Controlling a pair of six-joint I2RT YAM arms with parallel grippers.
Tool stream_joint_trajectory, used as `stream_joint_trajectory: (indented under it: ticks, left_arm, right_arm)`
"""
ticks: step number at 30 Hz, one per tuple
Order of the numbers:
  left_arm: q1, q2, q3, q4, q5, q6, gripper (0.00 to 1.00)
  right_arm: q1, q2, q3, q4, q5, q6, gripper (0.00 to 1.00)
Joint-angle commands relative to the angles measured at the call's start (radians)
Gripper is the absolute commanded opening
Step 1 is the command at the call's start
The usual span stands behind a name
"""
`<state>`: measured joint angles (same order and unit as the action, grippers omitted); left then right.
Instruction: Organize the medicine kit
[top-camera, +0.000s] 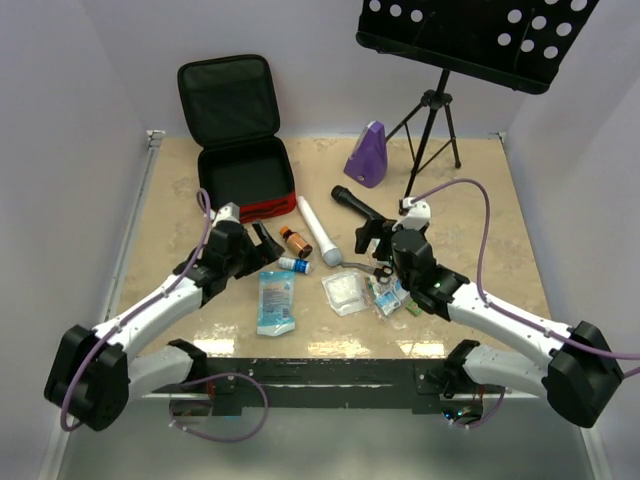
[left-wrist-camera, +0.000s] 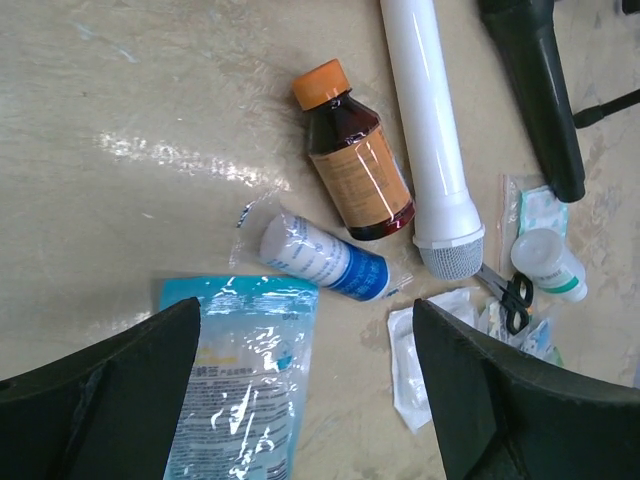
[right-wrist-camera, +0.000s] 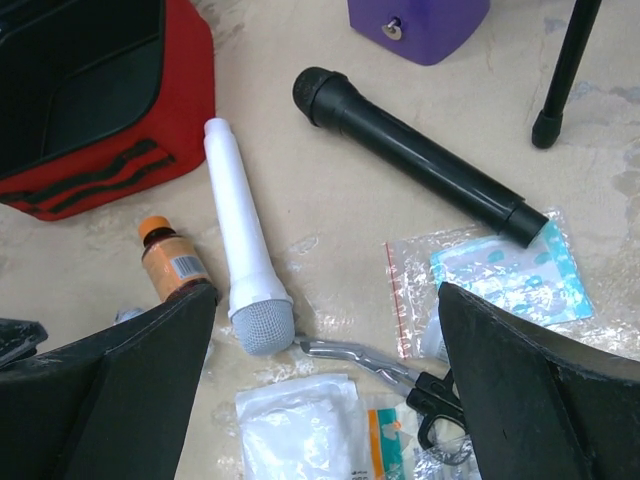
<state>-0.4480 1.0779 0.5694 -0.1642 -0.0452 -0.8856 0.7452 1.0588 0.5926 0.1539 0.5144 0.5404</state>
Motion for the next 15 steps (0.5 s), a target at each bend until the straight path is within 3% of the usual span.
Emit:
stream_joint_trajectory:
  ticks: [1,9,15]
  left_arm:
    - [-0.061,0.109,0.102,0.117,-0.067,-0.125,0.91]
    - [-0.104,0.283,0.171,0.199,-0.123,-0.193,0.9]
    - [-0.106,0.448,0.29,0.103,-0.176,-0.207,0.9]
  right_arm:
    - [-0.003,0.024,0.062,0.047,-0.019,0.013,0.98]
    - [-0.003,0.041,0.061,0.055,-0.04,0.007,0.98]
    - [-0.003,0.04,0.058,0.049,-0.047,0.01,0.98]
